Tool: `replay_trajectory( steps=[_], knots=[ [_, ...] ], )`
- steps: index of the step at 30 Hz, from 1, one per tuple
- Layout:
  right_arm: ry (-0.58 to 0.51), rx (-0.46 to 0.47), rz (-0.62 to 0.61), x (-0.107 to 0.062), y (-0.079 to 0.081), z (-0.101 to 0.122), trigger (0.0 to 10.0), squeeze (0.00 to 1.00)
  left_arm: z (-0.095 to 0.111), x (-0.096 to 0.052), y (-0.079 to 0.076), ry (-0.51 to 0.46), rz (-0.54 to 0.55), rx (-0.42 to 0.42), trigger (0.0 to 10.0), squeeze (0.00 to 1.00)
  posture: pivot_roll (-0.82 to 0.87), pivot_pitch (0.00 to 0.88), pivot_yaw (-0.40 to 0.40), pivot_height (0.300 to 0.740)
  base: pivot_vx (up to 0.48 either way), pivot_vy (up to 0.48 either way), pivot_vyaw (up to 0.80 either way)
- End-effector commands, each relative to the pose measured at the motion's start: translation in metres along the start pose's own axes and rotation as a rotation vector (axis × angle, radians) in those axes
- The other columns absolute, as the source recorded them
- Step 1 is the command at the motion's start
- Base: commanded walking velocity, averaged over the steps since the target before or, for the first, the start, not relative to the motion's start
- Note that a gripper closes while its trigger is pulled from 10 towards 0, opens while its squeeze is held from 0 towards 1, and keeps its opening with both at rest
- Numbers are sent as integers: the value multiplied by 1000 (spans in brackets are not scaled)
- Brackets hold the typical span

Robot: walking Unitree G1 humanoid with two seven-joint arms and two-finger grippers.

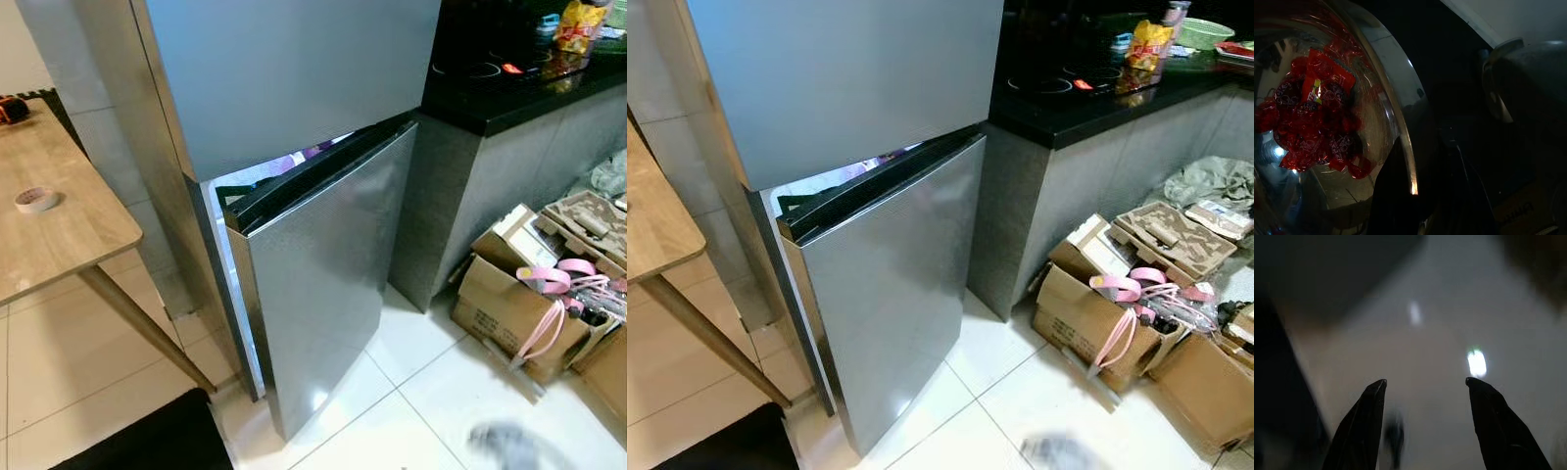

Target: Restocking fridge

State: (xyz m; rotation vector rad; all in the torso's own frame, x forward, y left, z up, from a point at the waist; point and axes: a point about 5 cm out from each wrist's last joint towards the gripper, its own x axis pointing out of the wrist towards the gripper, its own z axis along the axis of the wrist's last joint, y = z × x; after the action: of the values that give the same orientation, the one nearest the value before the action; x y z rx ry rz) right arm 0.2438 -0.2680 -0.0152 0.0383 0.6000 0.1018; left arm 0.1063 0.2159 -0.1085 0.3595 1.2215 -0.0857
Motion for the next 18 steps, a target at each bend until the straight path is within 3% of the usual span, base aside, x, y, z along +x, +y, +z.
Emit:
replay_trajectory(
  steps=[1, 5, 8, 17, 18],
  knots=[
    [-50, 60, 53, -1, -1, 5, 10000, 0, -6, -1, -5, 15, -16, 4, 10000, 0, -100, 7, 0, 740, 0, 0, 0],
    [-206, 93, 250, 2, 1, 47, 10000, 0, -8, -1, -9, 22, -31, 5, 10000, 0, -100, 7, 0, 740, 0, 0, 0],
    [-282, 9, 434, 2, 9, 78, 10000, 0, -10, -1, -13, 28, -42, 7, 10000, 0, -109, 9, -9, 740, 0, 0, 250],
    [-348, 8, 670, -6, 20, 98, 10000, 0, -10, -1, -16, 26, -53, 12, 10000, 0, -107, 9, -9, 740, 0, 0, 743],
    [-387, 7, 786, -14, 22, 110, 10000, 0, -9, -1, -15, 25, -54, 17, 10000, 0, -105, 11, -4, 740, 0, 0, 738]
  ],
)
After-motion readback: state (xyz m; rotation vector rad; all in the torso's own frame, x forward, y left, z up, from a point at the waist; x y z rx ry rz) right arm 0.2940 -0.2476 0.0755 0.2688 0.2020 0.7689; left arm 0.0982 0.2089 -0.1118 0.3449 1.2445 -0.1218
